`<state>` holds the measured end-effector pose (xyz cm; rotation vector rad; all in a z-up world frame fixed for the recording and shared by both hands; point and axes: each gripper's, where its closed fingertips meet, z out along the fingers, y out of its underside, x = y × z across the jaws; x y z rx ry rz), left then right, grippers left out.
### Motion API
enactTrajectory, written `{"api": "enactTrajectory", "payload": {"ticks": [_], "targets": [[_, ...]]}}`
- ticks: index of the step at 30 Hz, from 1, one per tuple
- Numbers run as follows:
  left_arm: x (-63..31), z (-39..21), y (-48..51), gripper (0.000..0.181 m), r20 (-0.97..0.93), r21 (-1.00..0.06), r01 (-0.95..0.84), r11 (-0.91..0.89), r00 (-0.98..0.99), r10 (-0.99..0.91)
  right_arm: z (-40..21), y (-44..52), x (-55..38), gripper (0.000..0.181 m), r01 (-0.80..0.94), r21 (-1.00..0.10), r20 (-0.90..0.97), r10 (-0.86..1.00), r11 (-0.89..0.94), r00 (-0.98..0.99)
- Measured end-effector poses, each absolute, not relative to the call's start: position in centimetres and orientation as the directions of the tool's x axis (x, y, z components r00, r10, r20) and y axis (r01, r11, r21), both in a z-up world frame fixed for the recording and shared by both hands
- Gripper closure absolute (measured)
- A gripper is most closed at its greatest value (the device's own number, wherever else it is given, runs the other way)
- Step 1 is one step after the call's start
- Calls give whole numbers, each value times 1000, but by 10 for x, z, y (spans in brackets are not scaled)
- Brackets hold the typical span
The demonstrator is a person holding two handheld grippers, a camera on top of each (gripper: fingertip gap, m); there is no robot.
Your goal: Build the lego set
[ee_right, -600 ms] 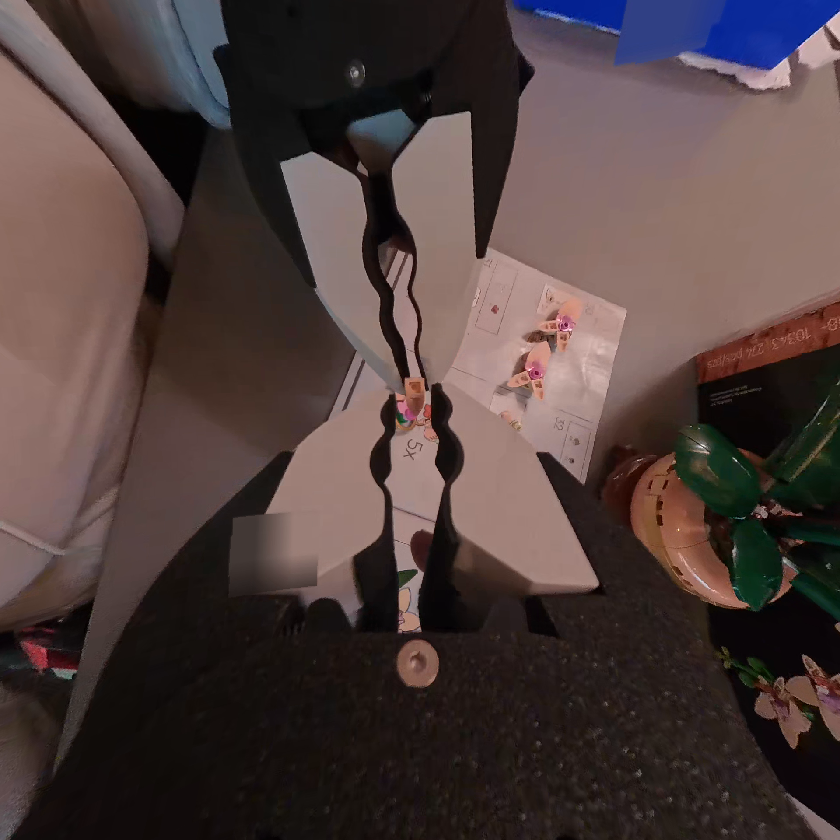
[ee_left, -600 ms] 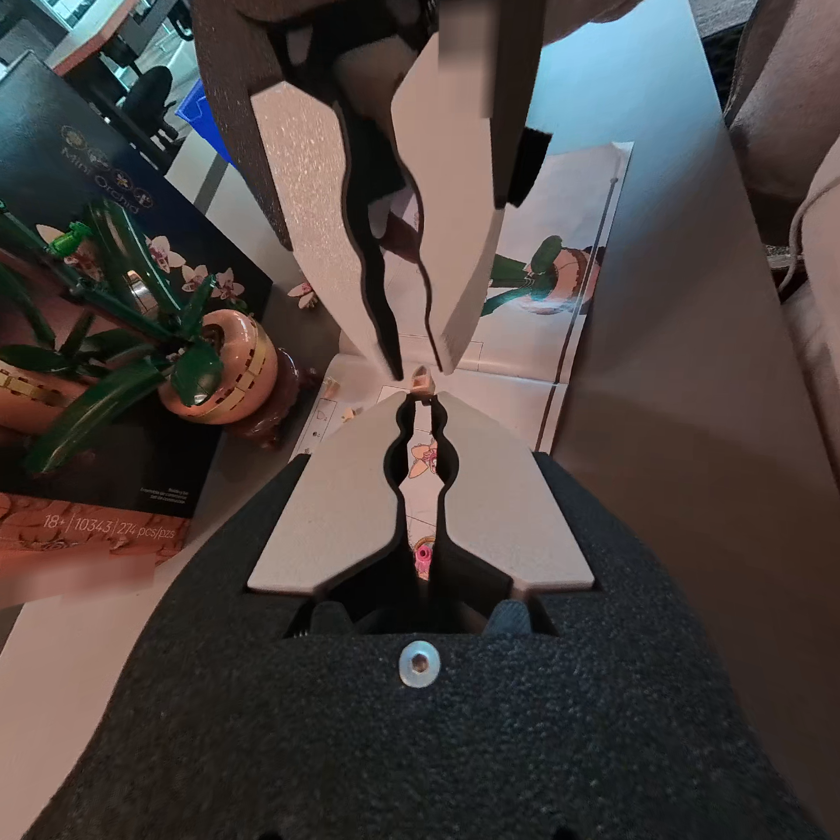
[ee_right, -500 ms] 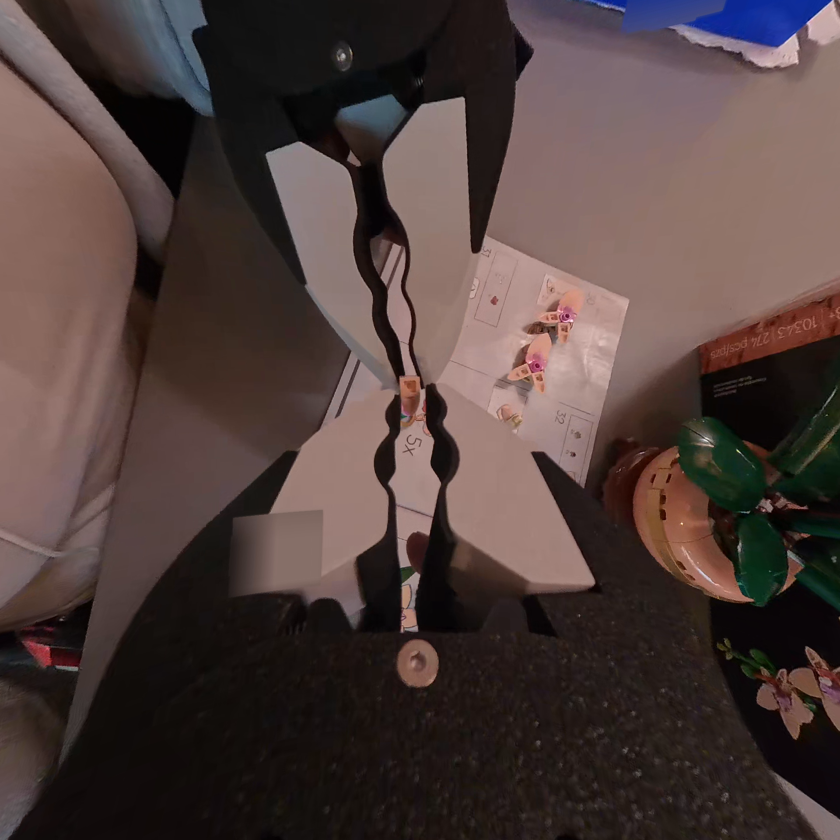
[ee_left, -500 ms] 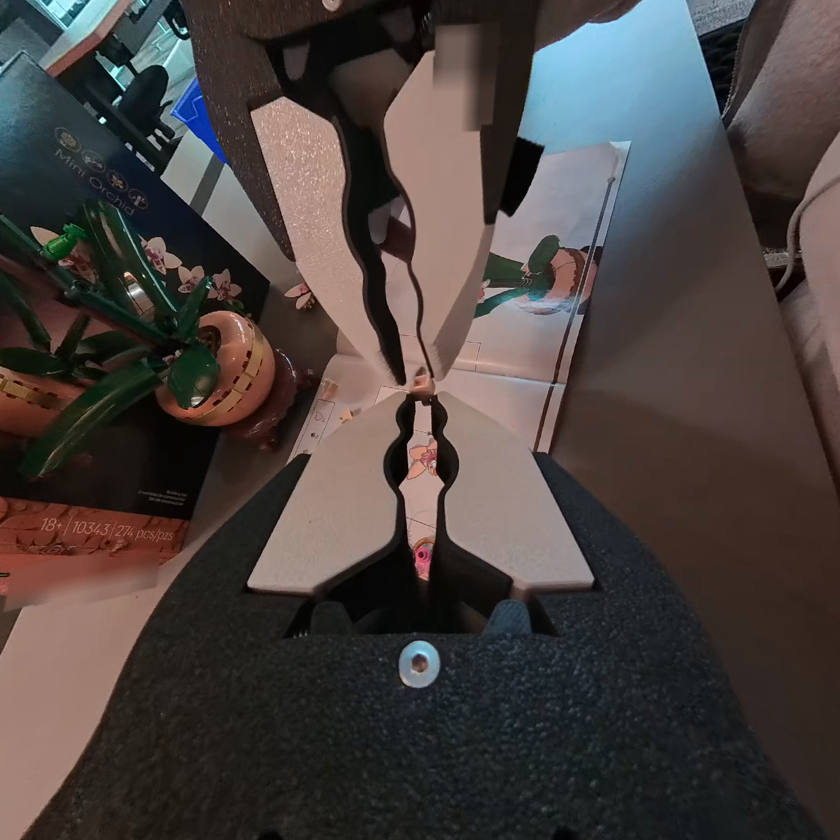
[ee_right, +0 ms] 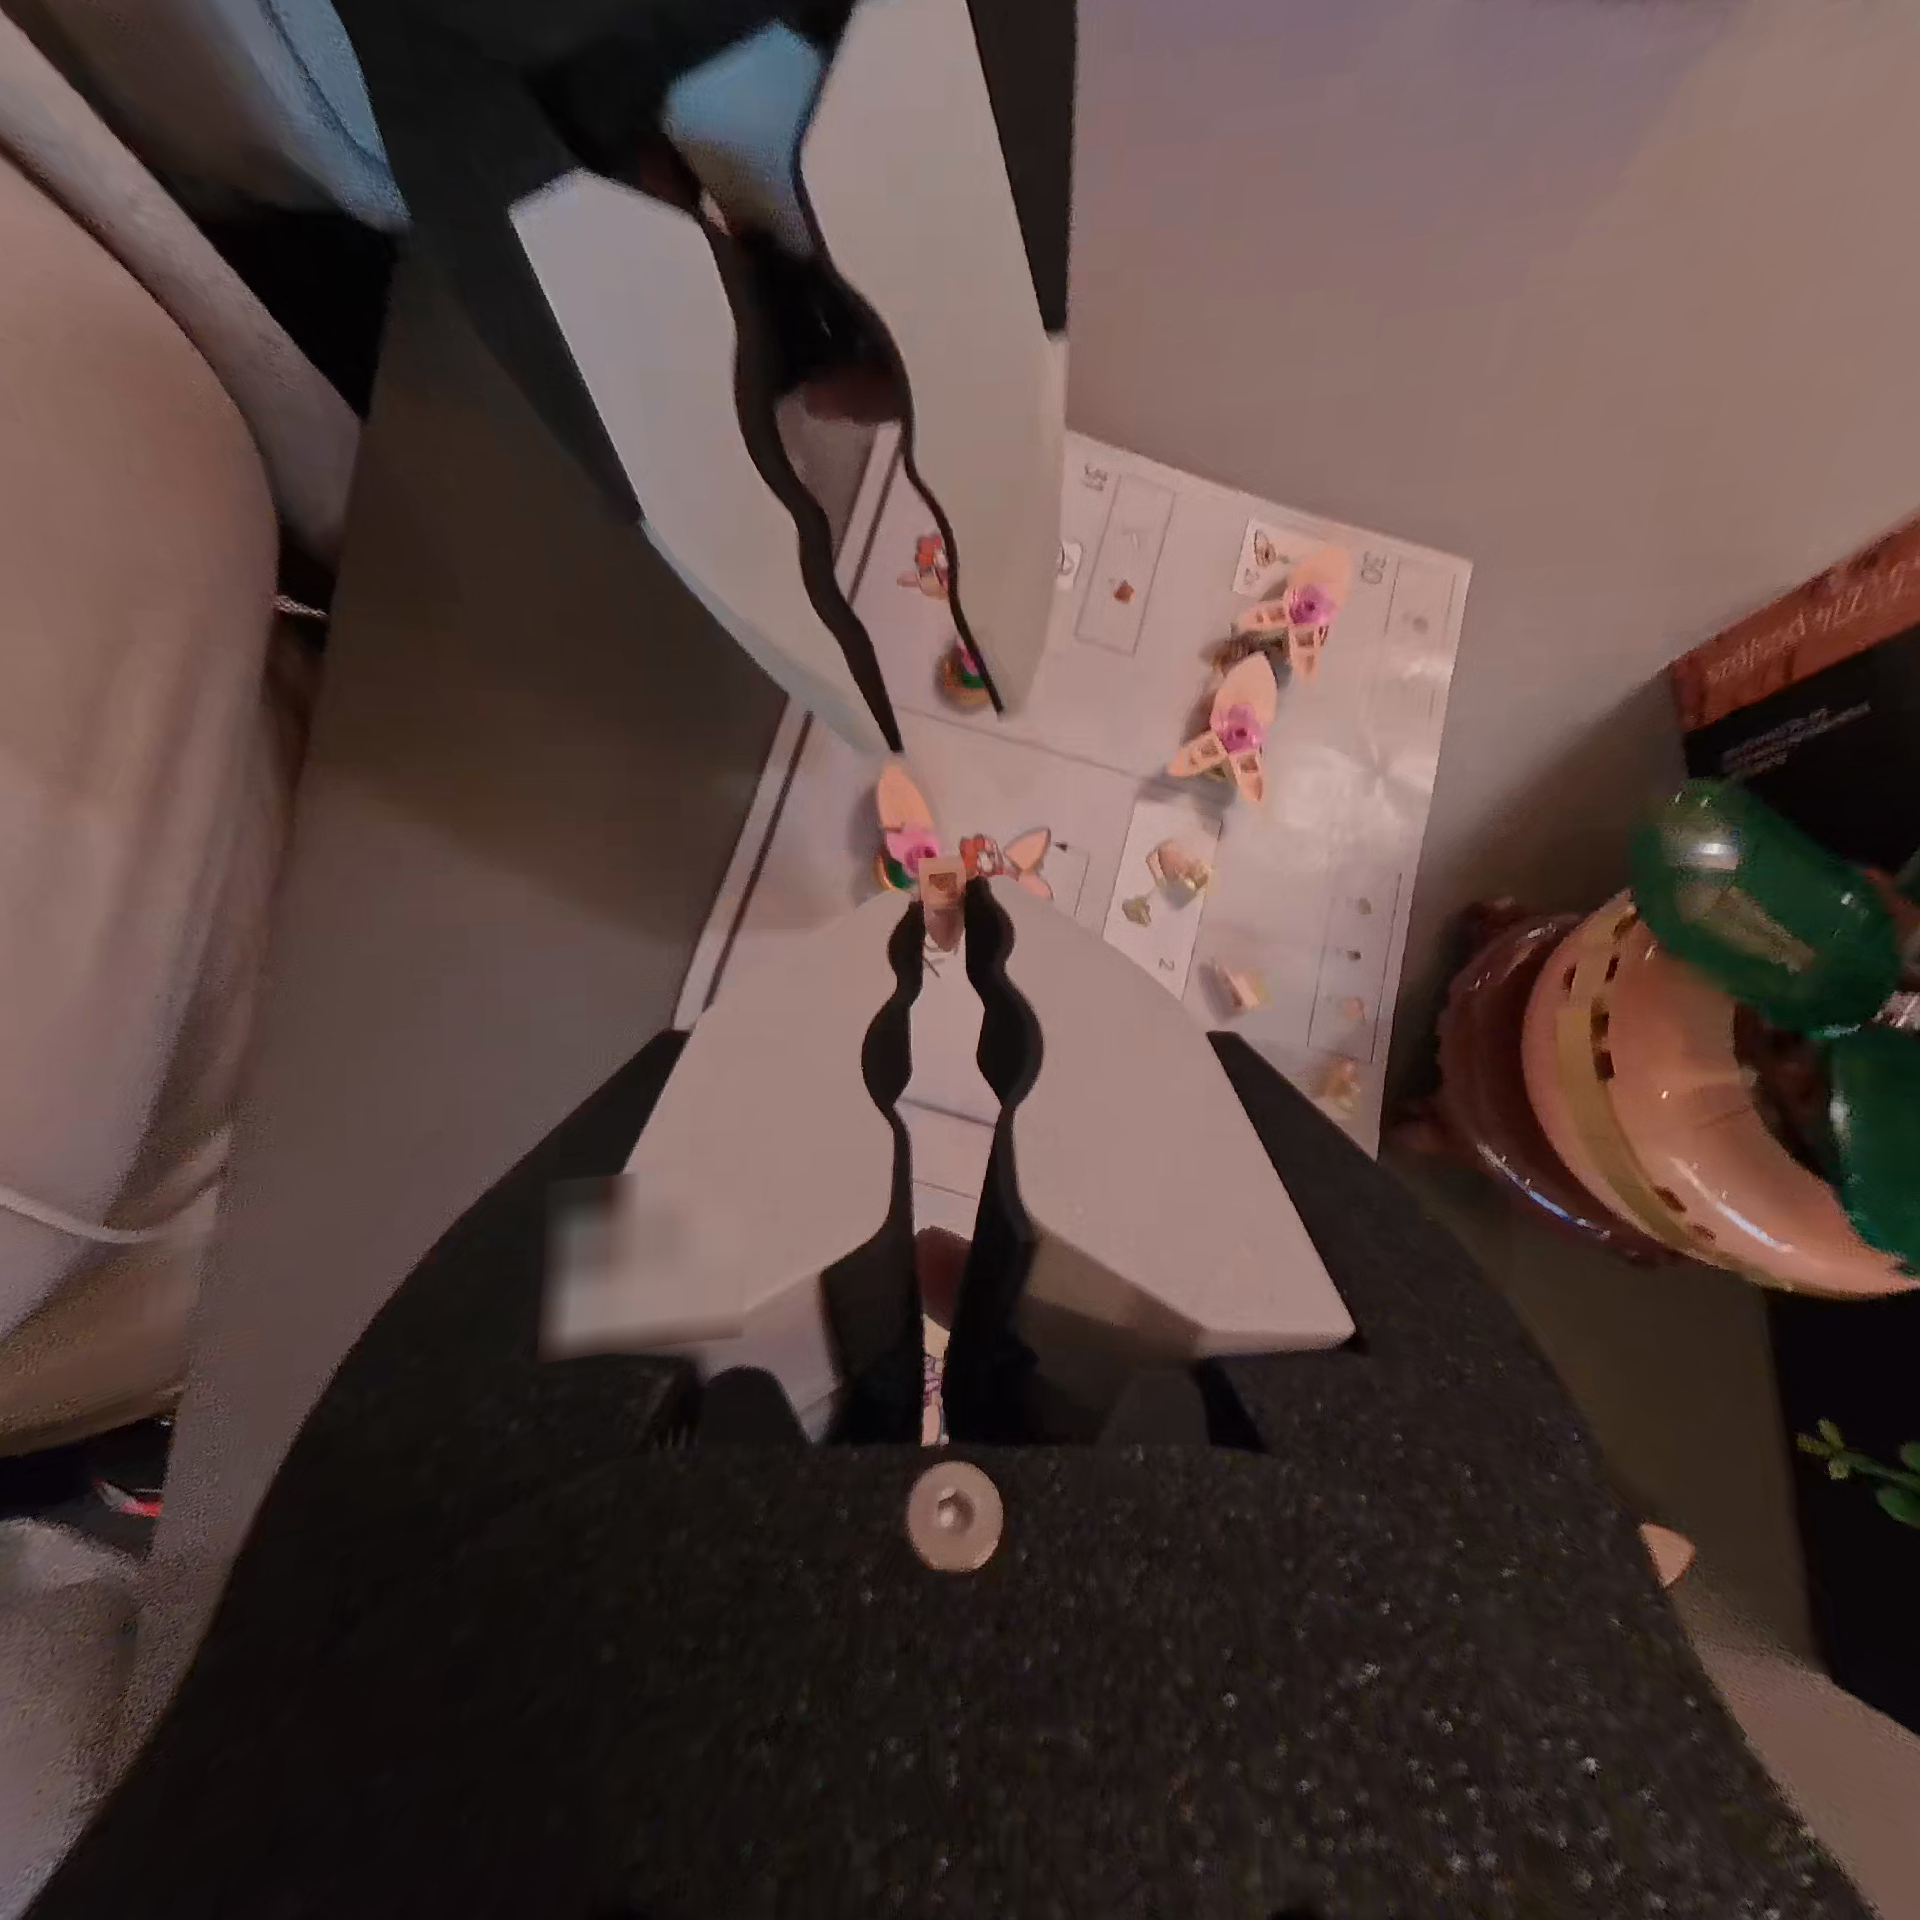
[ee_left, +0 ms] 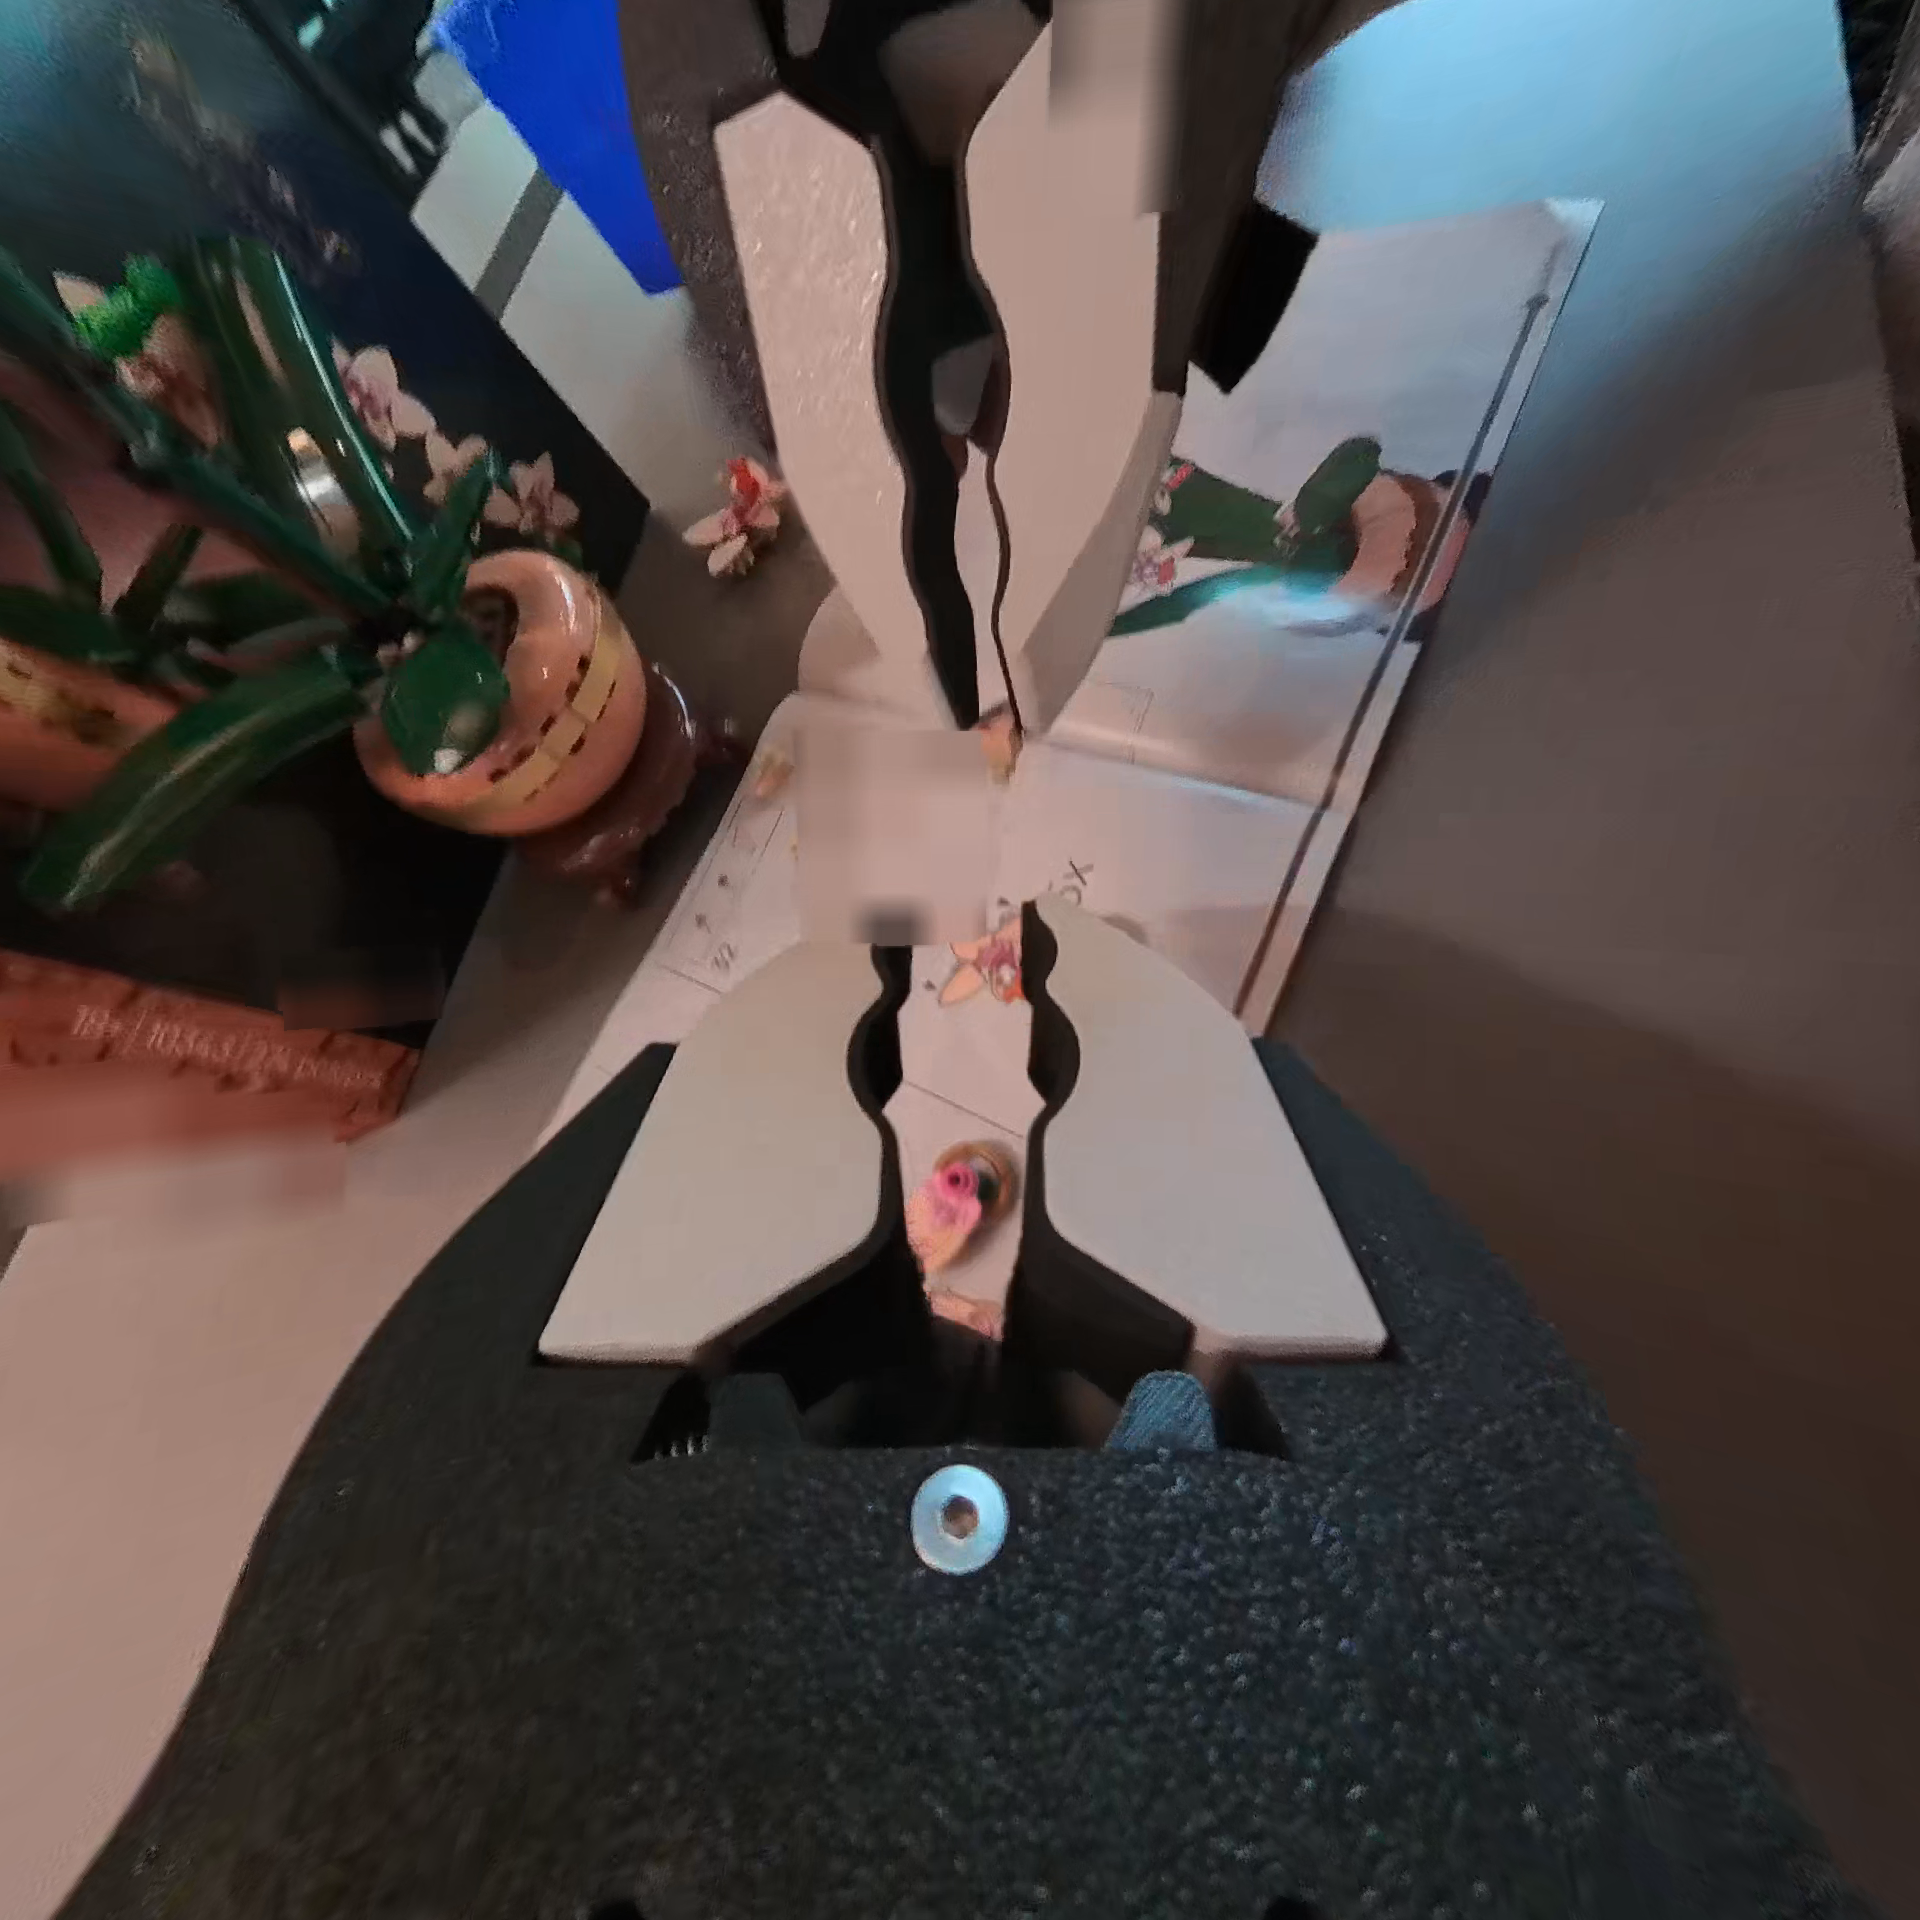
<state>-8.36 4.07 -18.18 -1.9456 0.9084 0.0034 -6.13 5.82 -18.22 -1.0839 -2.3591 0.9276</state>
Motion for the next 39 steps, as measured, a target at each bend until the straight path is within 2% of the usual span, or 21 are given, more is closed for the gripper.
{"api": "enactTrajectory", "payload": {"ticks": [4, 7, 13, 18, 22, 25, 29, 33, 39], "targets": [[-82, -194, 33, 151, -243, -788, -501, -359, 788, -566, -207, 64, -58, 174, 558, -687, 12, 775, 466, -632], [-81, -207, 32, 148, -234, -758, -505, -413, 801, -551, -215, 59, -60, 174, 564, -699, -40, 763, 440, -645], [-80, -223, 37, 159, -278, -711, -529, -463, 817, -506, -225, 56, -65, 174, 602, -692, -135, 747, 399, -651], [-80, -220, 39, 164, -180, -755, -425, -500, 867, -464, -227, 53, -68, 174, 627, -677, -215, 711, 385, -669], [-77, -230, 37, 166, -118, -731, -405, -549, 868, -483, -235, 53, -69, 174, 639, -646, -231, 691, 418, -685], [-77, -238, 34, 166, -163, -693, -463, -552, 847, -506, -236, 50, -68, 174, 638, -635, -238, 675, 436, -698], [-73, -238, 32, 167, -186, -708, -488, -511, 826, -532, -237, 50, -67, 174, 632, -618, -225, 665, 468, -713], [-72, -237, 32, 169, -290, -694, -571, -438, 779, -556, -235, 47, -64, 174, 622, -608, -221, 647, 494, -730], [-68, -235, 31, 171, -578, -548, -811, -206, 545, -607, -237, 45, -60, 174, 589, -564, -184, 607, 578, -773]]}}
